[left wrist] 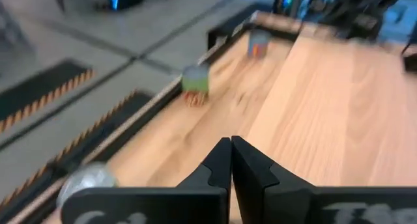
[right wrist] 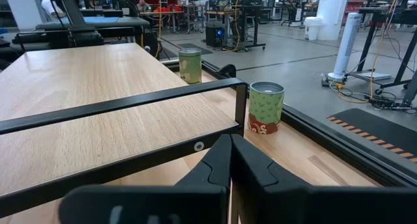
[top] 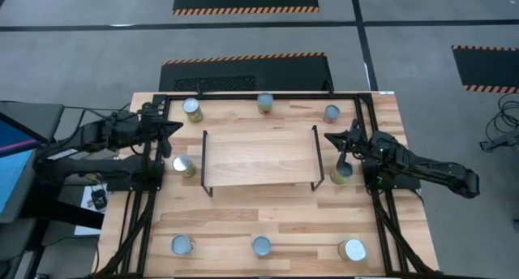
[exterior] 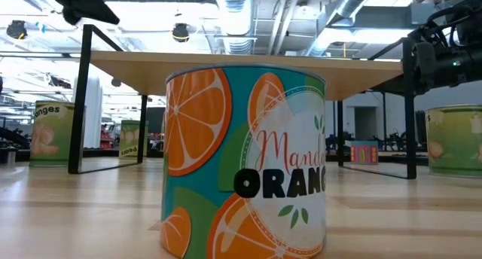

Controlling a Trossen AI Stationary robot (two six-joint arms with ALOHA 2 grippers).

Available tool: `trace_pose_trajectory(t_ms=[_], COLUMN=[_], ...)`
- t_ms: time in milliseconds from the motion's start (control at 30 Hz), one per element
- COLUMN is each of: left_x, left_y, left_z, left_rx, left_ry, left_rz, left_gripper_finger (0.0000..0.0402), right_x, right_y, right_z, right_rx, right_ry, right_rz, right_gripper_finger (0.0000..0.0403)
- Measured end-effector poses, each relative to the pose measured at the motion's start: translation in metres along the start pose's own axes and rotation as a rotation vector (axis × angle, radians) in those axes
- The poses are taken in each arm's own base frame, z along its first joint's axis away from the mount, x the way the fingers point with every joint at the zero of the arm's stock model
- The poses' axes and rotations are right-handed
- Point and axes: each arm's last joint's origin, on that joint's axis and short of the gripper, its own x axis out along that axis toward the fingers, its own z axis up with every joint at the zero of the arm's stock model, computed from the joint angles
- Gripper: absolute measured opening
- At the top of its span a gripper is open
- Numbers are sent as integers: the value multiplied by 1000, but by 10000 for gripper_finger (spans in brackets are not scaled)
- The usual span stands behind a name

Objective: Pick and place cans onto a shelf
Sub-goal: Put the top canned orange on the shelf

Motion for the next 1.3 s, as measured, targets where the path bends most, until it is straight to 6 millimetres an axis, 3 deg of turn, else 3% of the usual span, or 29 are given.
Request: trace_pose_trajectory(t_ms=[333, 567, 767, 1067, 1300], left_x=[-6, 5, 16, 38, 43], left_y=[2, -5, -11, -15, -17], left_z=[6, -3, 0, -36, -41], left_rx=[9, 86, 117, 157, 157], left_ry=[366, 631, 651, 661, 687], left_rz=[145, 20, -43, -35, -44], left_gripper_finger=[0, 0, 0, 0, 0], right_x=[0, 0, 0, 0, 0], right_y=[0, 0, 0, 0, 0], right_z=[0, 0, 0, 0, 0], right_rx=[0, 0, 0, 0, 0], right_ry=[0, 0, 0, 0, 0], right_rz=[0, 0, 0, 0, 0], right_gripper_finger=[33, 33, 33, 33, 33])
